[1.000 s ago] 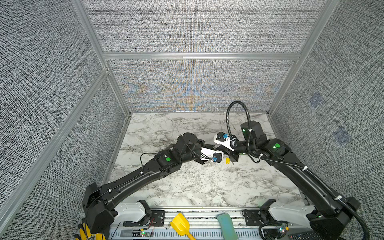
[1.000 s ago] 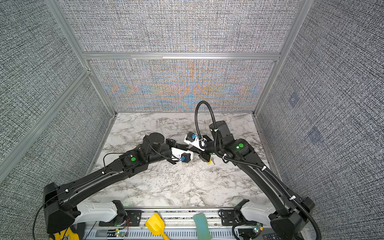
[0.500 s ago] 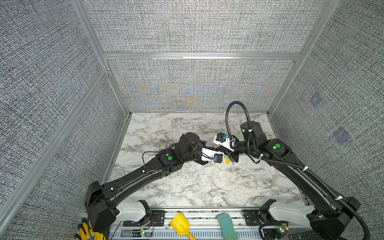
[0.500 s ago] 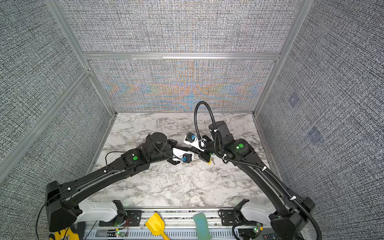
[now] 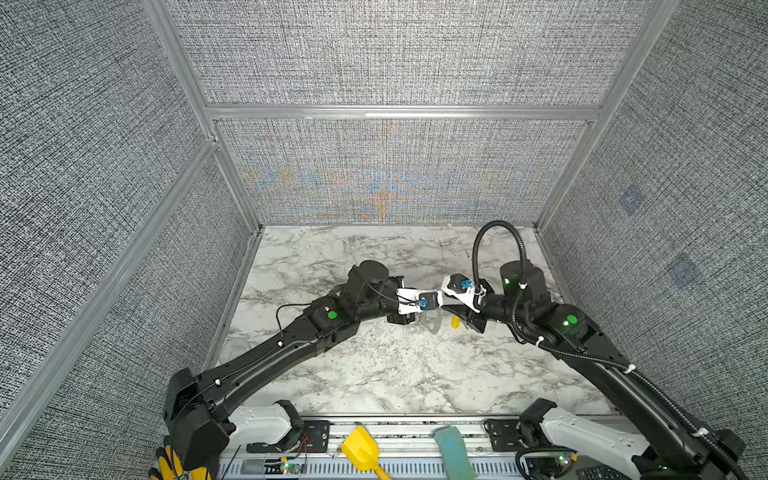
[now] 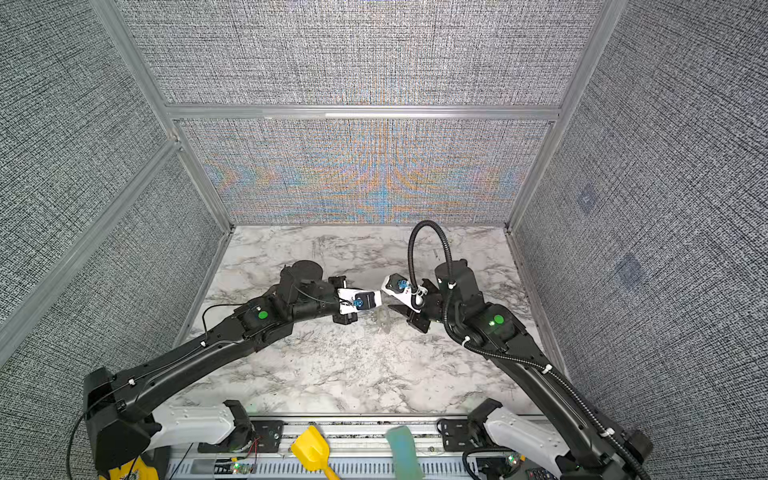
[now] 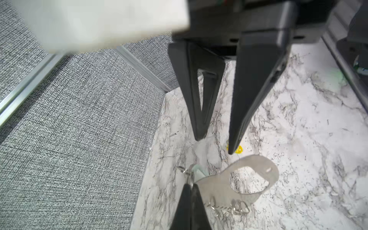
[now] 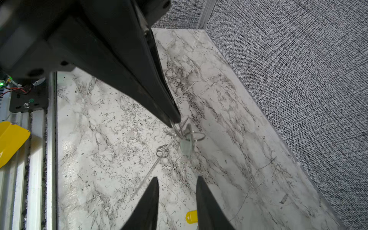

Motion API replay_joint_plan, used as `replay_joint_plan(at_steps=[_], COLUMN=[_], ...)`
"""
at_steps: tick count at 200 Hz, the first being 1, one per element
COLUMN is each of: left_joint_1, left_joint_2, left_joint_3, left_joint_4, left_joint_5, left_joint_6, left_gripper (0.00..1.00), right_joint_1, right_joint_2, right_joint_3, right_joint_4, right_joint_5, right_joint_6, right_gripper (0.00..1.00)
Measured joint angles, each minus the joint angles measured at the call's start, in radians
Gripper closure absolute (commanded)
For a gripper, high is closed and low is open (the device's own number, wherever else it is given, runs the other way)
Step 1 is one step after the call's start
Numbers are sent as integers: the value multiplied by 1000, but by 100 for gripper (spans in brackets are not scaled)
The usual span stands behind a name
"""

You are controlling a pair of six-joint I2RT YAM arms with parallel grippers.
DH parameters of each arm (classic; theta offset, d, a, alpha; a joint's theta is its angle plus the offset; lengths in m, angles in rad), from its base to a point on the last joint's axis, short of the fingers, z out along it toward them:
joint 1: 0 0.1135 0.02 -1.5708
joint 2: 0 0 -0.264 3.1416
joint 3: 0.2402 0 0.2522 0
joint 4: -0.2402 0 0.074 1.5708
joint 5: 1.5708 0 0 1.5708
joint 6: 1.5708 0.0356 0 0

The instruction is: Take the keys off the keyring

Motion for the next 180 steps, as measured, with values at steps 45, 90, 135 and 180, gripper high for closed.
replay_joint_plan(at_steps=[45, 90, 135, 180], left_joint_1=[37, 49, 50, 56], left_joint_2=[-16, -16, -16, -13], left_joint_3=[-30, -46, -60, -71], left_joint_4=[64, 119, 156, 187], left_joint_5=[103, 146, 153, 153], left_joint_6=[-92, -156, -193, -237], left_gripper=[100, 100, 100, 100], right_joint_1=[0, 0, 0, 0], right_joint_2=[2, 40, 53, 65], right_joint_3=[-24, -25, -35, -46], right_joint_4=[71, 134, 177, 210], right_joint_5=[9, -37, -52, -45], right_joint_6=[11, 49, 87, 113], right_gripper=[62, 61, 62, 84])
